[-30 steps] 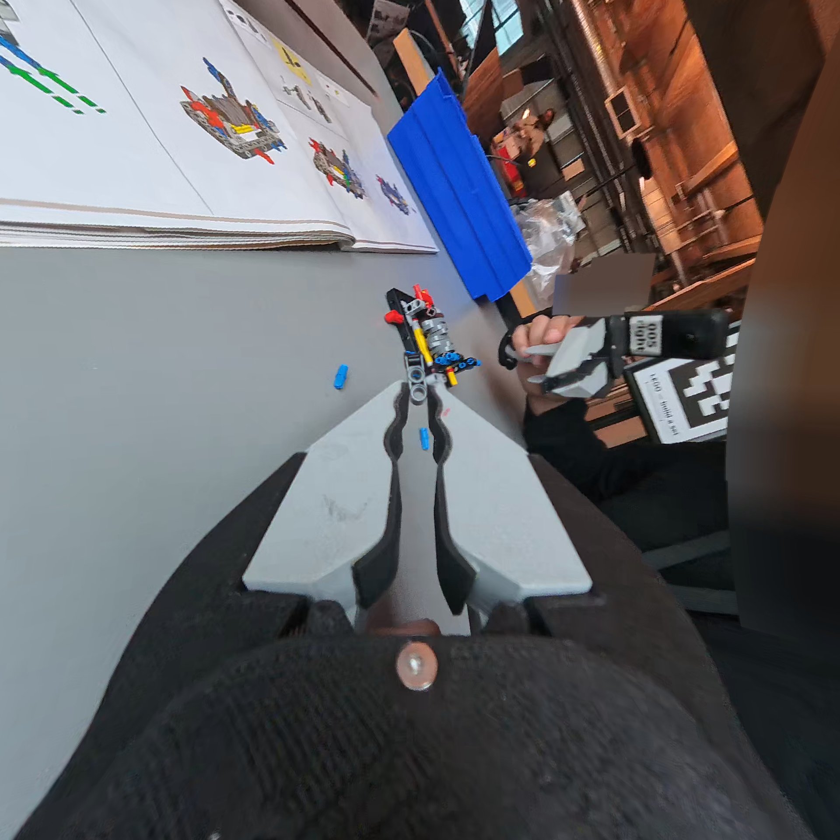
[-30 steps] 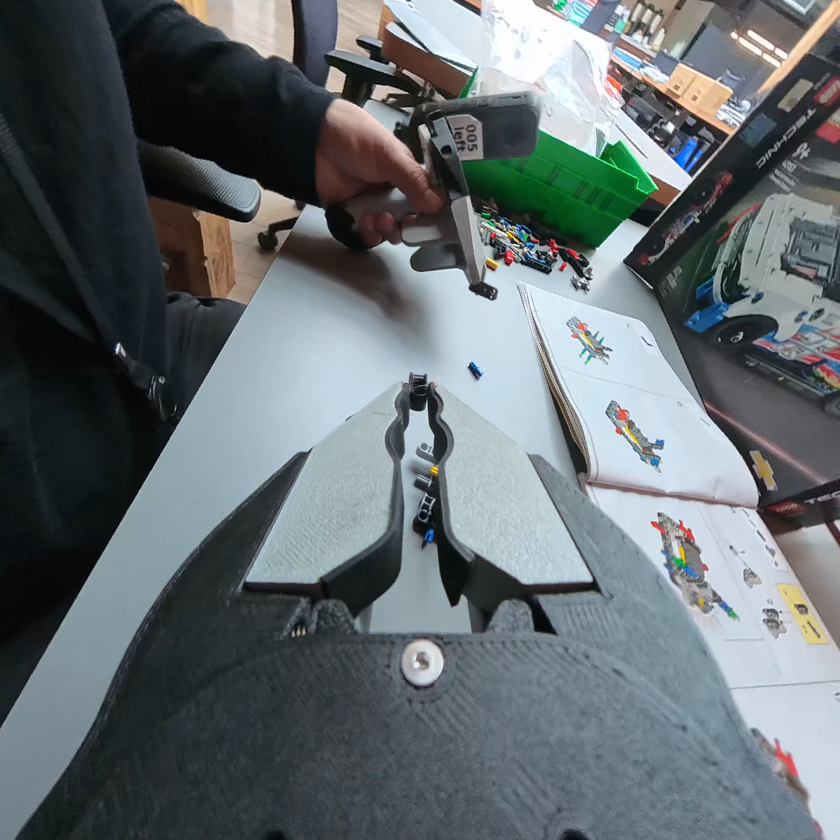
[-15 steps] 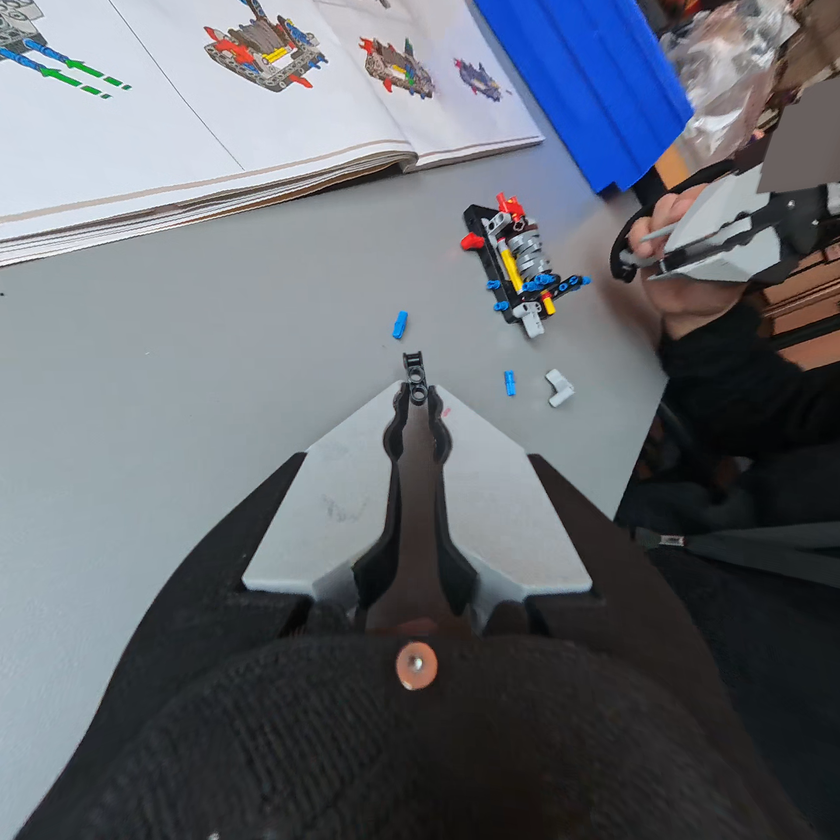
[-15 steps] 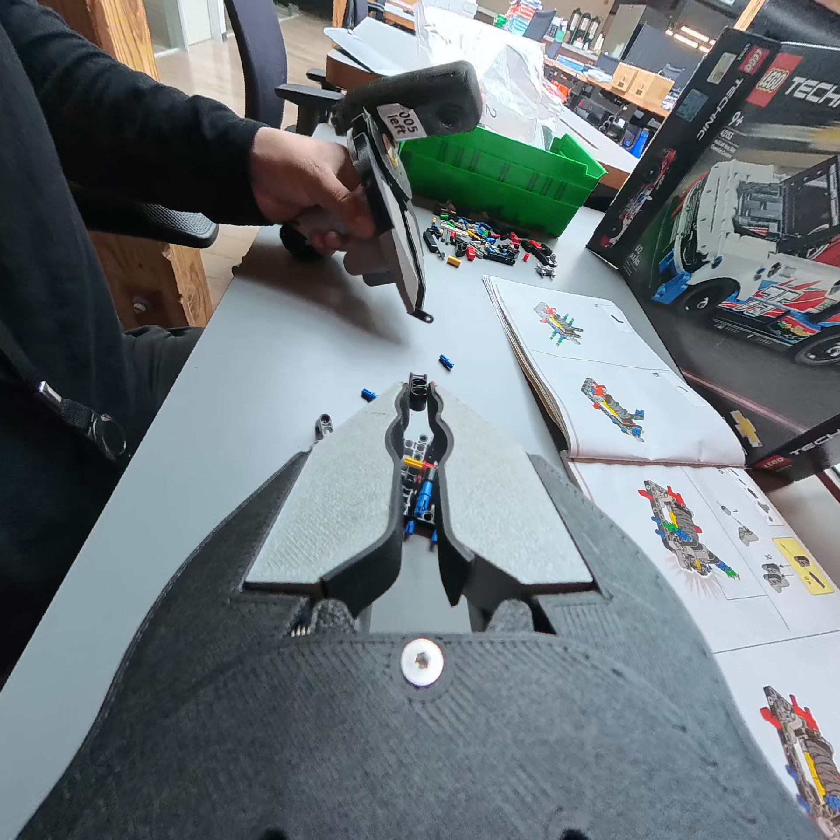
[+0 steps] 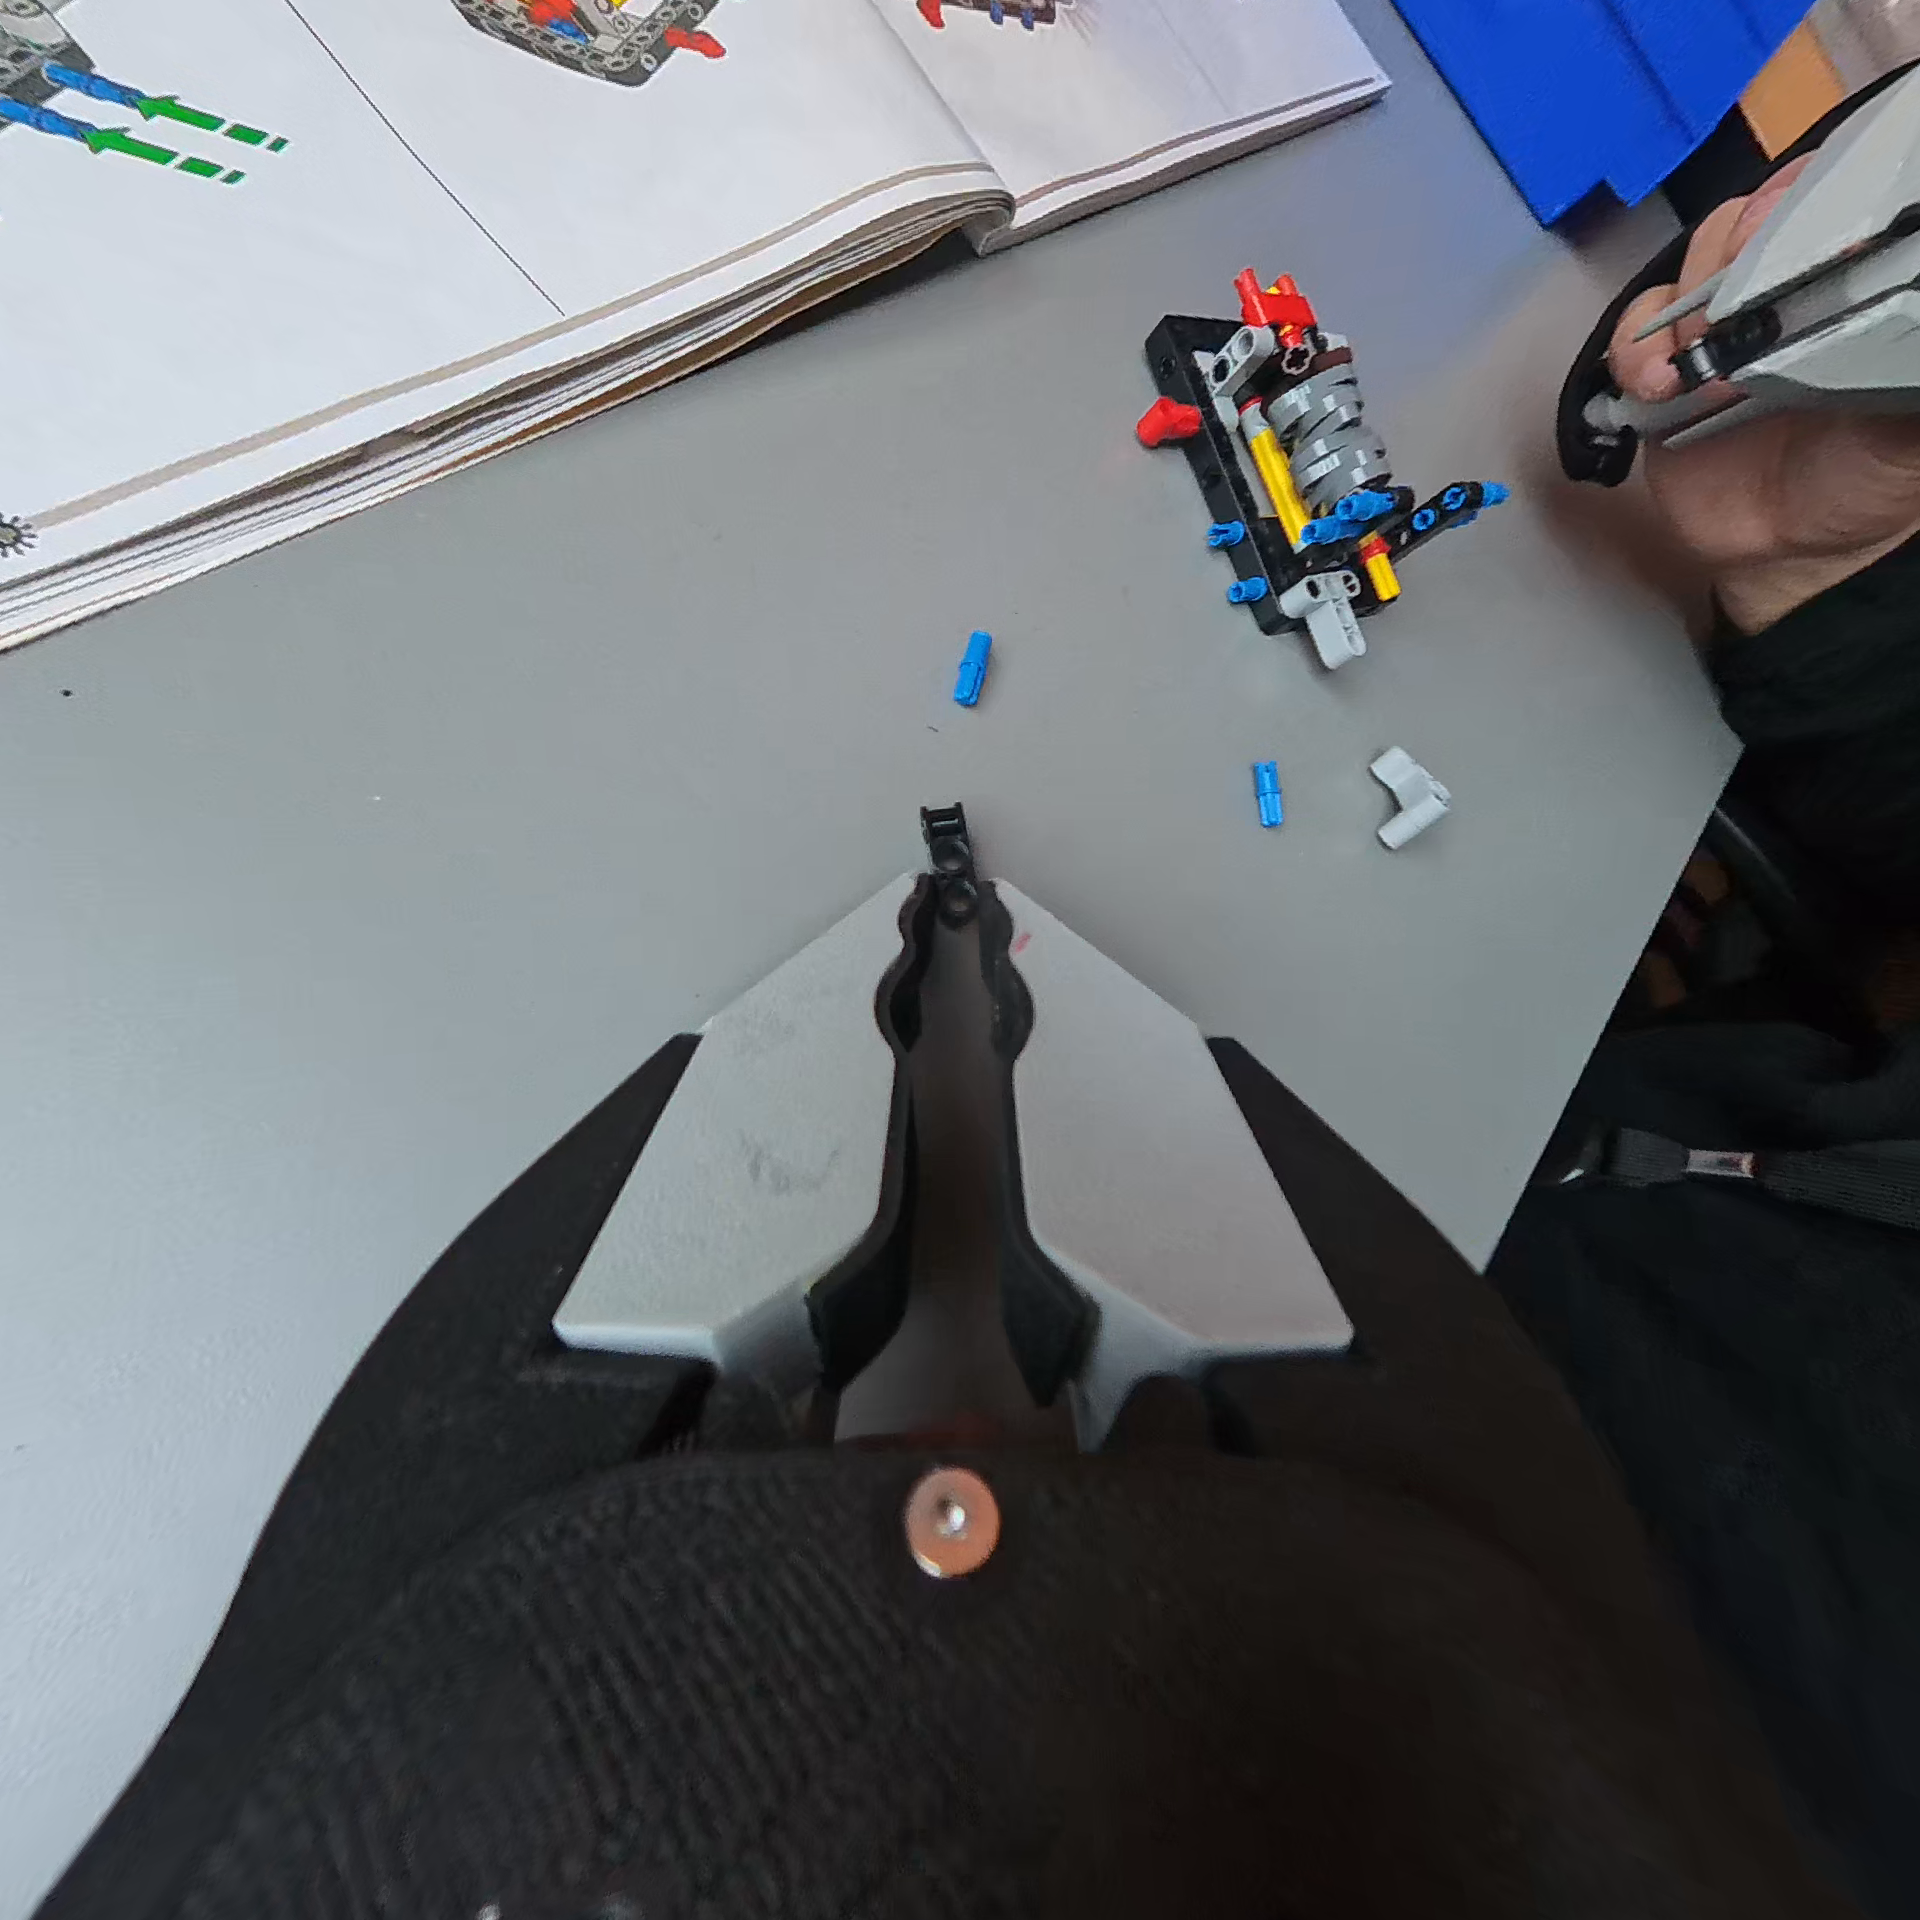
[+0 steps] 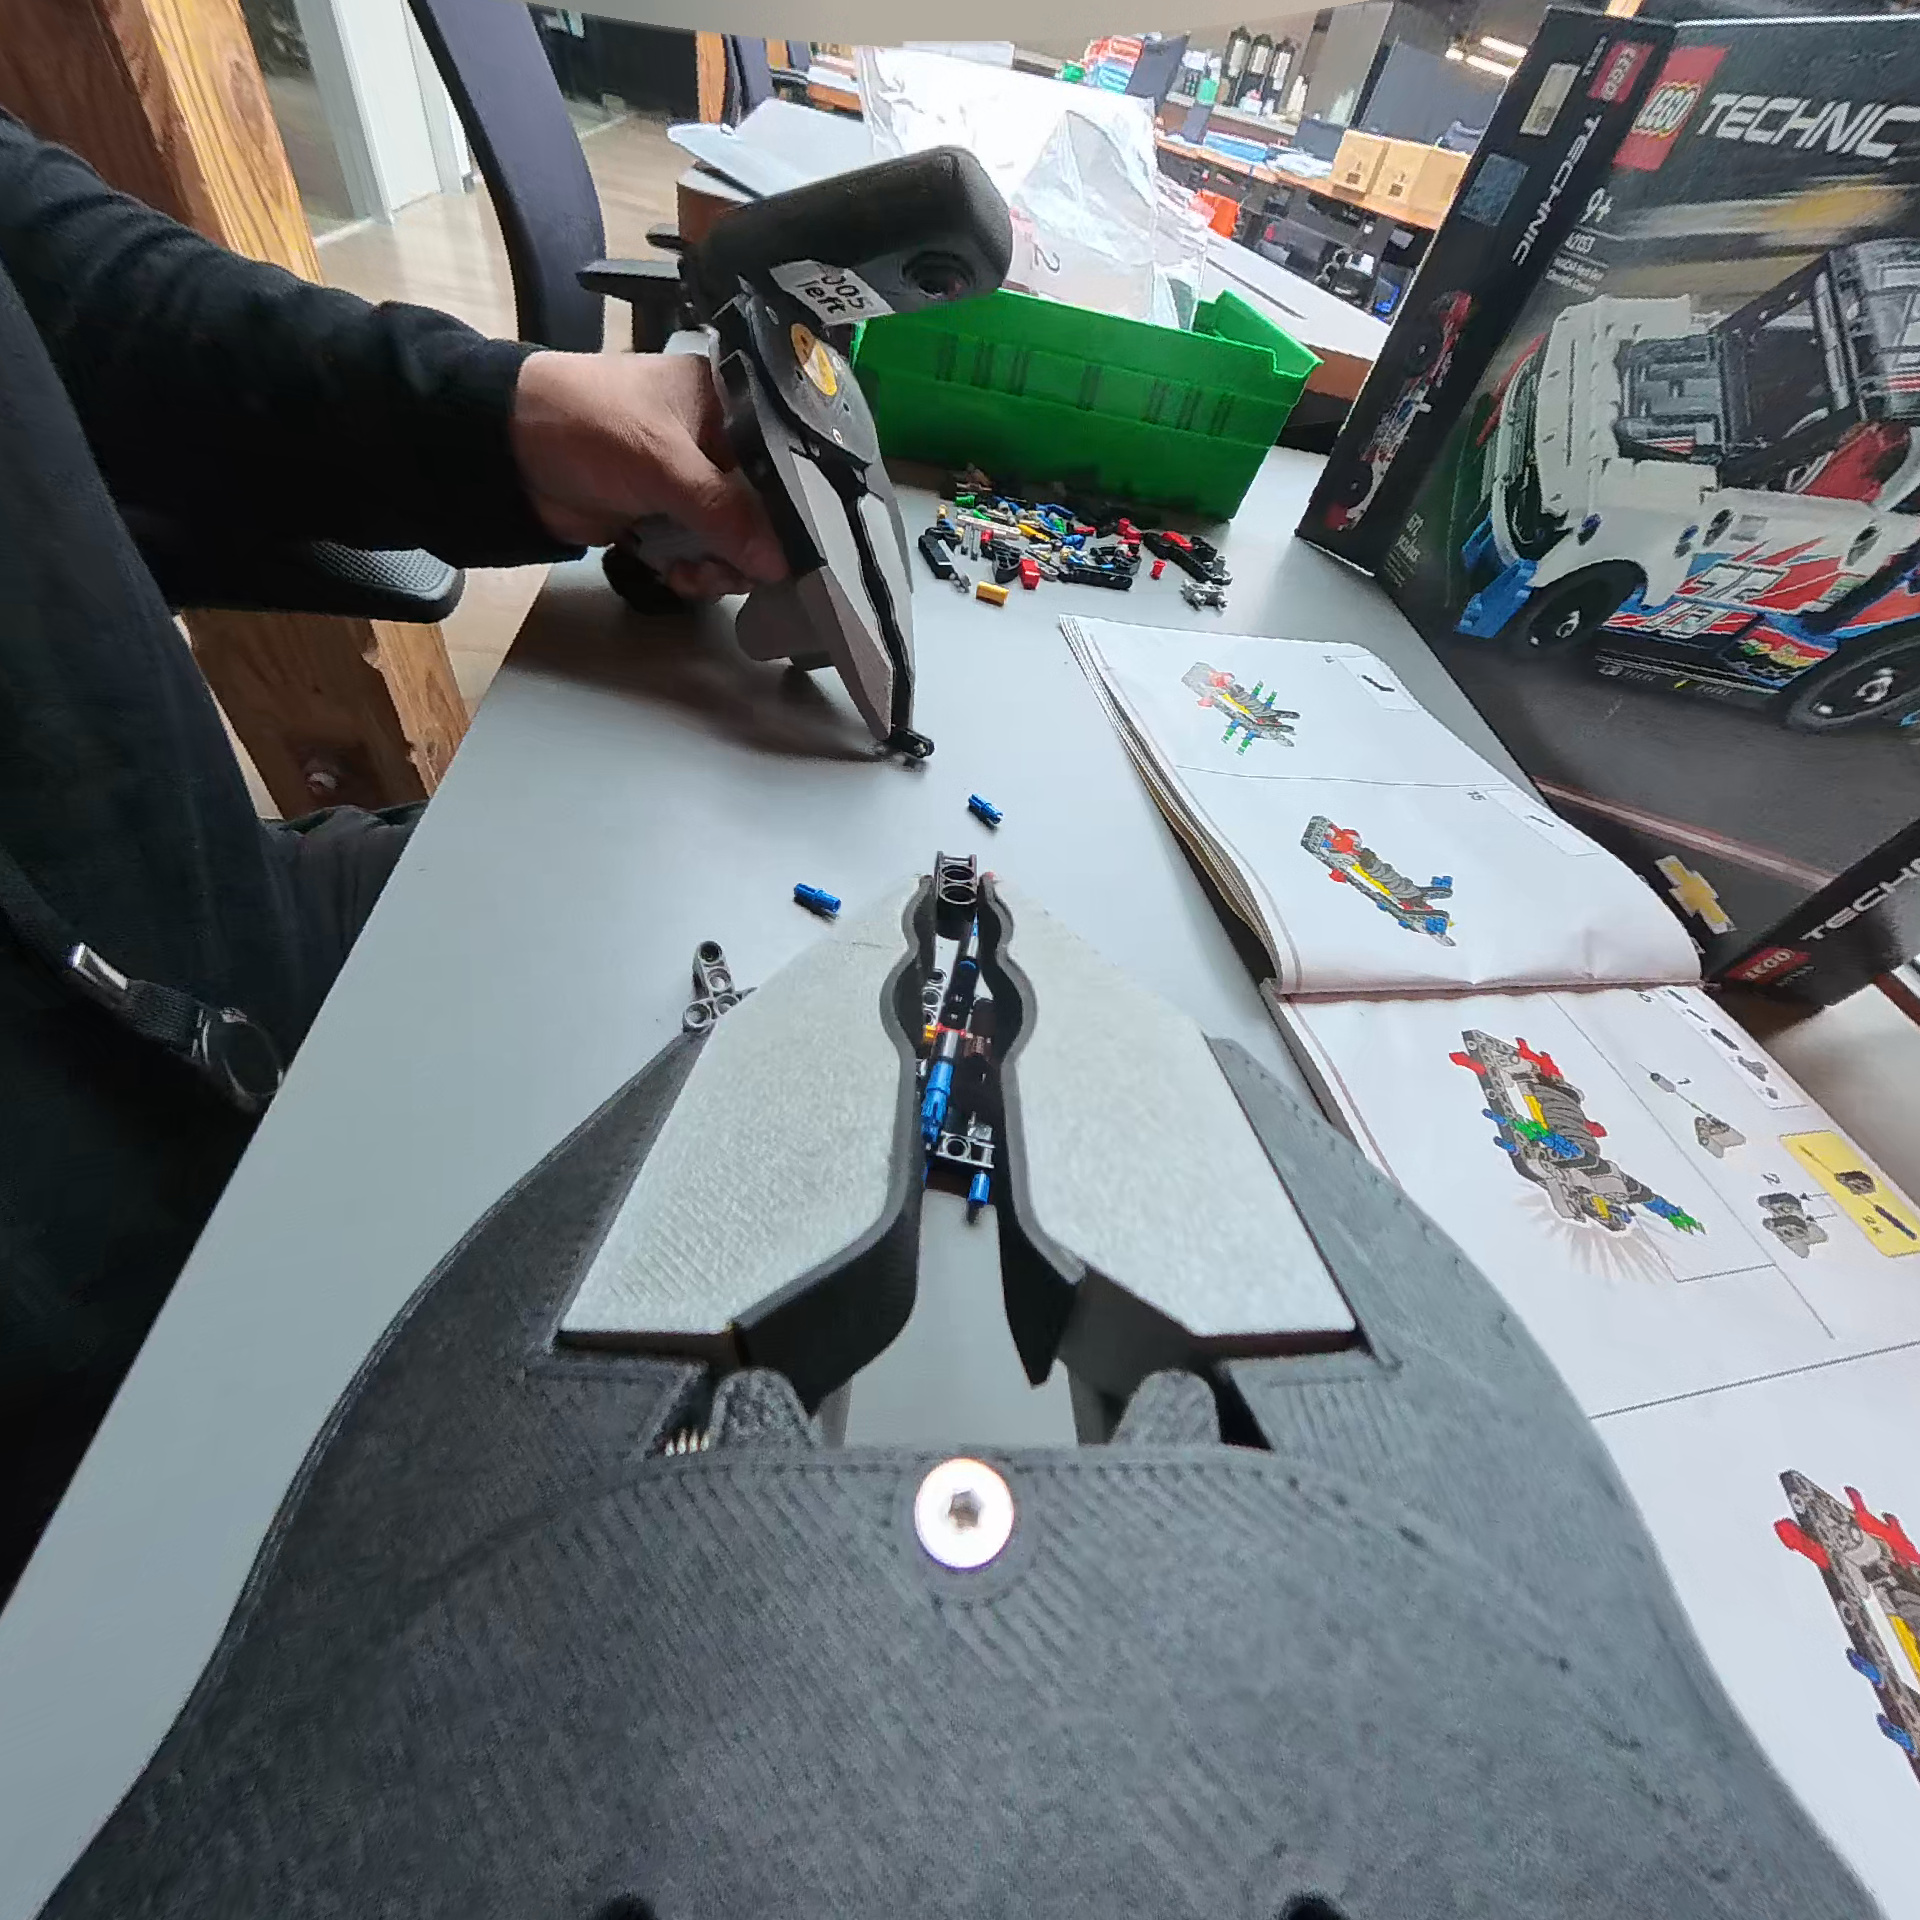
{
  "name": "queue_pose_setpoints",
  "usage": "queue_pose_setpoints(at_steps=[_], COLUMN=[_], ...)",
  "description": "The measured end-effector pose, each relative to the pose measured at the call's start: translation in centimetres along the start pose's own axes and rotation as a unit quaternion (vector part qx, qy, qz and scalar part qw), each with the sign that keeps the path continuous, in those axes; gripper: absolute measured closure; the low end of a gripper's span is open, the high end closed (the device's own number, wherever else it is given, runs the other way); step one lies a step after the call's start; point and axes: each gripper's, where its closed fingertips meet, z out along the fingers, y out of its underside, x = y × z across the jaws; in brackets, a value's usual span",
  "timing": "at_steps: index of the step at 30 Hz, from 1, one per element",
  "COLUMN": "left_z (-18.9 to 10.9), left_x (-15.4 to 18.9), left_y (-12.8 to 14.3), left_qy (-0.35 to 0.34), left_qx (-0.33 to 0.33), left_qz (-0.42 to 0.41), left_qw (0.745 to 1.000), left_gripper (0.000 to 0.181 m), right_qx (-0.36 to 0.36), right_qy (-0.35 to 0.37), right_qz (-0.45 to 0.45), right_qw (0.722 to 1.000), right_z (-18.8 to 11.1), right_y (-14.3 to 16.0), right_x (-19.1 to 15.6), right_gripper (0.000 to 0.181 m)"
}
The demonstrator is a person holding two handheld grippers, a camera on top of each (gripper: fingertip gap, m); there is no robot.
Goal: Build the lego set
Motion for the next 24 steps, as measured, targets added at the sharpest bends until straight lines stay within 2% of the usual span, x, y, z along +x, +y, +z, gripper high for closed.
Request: queue_pose_setpoints(at_steps=[5, 10, 13, 16, 24], left_z=[-0.6, -1.7, -1.7, -1.7, -3.7], left_x=[-1.6, -4.6, -5.2, -4.9, -4.1], left_y=[-0.3, -1.0, -1.3, -1.4, -0.6], left_qy=[-0.045, -0.123, -0.136, -0.137, -0.152], left_qx=[-0.001, 0.004, -0.001, -0.003, -0.013], left_qz=[0.038, 0.078, 0.088, 0.092, 0.101], left_qw=[0.998, 0.989, 0.987, 0.986, 0.983], left_gripper=[0.176, 0.176, 0.175, 0.16, 0.14], right_qx=[0.004, 0.007, 0.001, -0.008, -0.049], right_qy=[0.001, -0.002, -0.006, -0.018, -0.111], right_qz=[0.006, 0.011, 0.021, 0.036, 0.038], right_qw=[1.0, 1.0, 1.0, 0.999, 0.992], right_z=[-0.1, -0.1, 0.0, 0.0, 0.7], right_y=[0.3, 0.6, 0.9, 0.9, -0.1], right_x=[0.3, 0.4, 0.6, 0.6, -1.3], right_gripper=[0.178, 0.178, 0.178, 0.178, 0.178])
